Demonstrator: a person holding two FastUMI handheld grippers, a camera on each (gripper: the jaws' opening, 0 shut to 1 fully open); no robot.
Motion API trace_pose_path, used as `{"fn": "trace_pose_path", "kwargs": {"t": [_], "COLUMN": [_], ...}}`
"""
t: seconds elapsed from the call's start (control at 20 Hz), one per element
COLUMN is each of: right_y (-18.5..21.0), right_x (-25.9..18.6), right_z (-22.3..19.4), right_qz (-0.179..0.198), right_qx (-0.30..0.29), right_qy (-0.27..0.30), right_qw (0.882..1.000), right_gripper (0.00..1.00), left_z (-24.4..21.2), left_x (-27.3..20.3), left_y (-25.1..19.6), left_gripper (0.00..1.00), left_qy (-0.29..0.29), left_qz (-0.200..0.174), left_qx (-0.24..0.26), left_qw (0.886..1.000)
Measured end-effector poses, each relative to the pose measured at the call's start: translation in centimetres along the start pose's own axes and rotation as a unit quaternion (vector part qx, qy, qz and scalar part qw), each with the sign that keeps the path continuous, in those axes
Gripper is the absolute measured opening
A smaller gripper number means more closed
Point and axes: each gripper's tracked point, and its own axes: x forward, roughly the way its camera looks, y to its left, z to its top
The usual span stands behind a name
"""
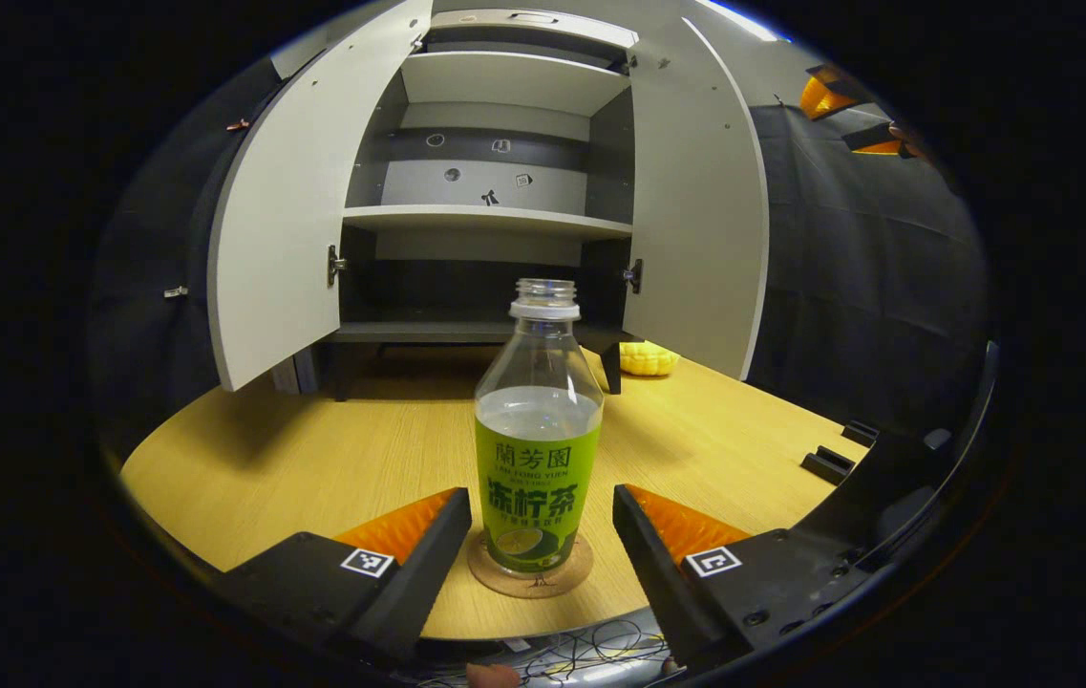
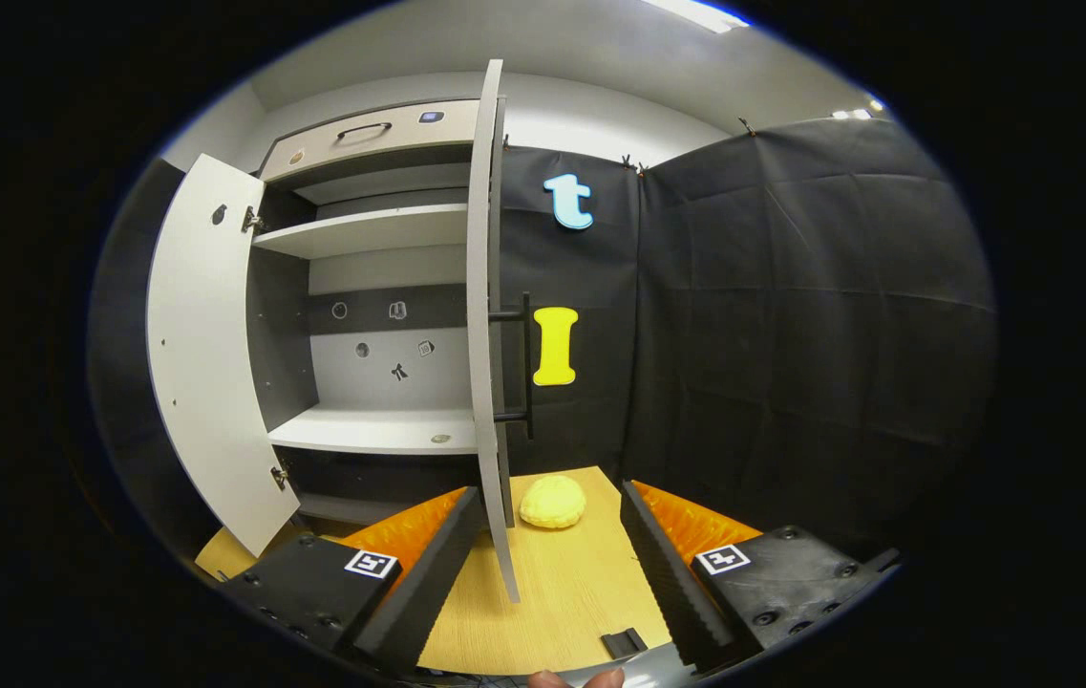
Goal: Grasp the bottle in the cabinet with the left hand and place it on the coaster, then close the right door with the right hand and the left door with the left hand.
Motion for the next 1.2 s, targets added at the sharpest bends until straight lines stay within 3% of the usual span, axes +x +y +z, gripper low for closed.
{"fn": "trace_pose_path", "kwargs": {"t": [0.15,0.3,0.65,0.9,1.2], "right_y": [0.2,-0.5,-4.6,-2.7,-1.7], "right_x": [1.7,3.9,10.6,12.5,12.2], "right_z": [0.4,1.3,3.7,4.1,4.1], "right_qz": [0.018,0.028,0.008,0.045,0.036], "right_qx": [0.003,0.019,0.032,0.046,0.049], "right_qy": [-0.003,-0.013,-0.025,-0.014,-0.030], "right_qw": [1.000,0.999,0.999,0.998,0.998], "right_gripper": [0.97,0.94,0.98,0.97,0.97], "left_z": [2.6,8.0,18.4,21.5,22.8], "left_x": [-2.6,-5.0,-6.6,-7.2,-8.3], "left_y": [1.0,1.1,2.5,3.8,5.5], "left_gripper": [0.95,0.95,0.95,0.95,0.95], "left_qy": [-0.005,-0.037,-0.082,-0.083,-0.090], "left_qz": [0.021,0.034,0.062,0.077,0.083], "left_qx": [-0.013,-0.030,-0.042,-0.034,-0.032], "left_qw": [1.000,0.998,0.994,0.993,0.992]}}
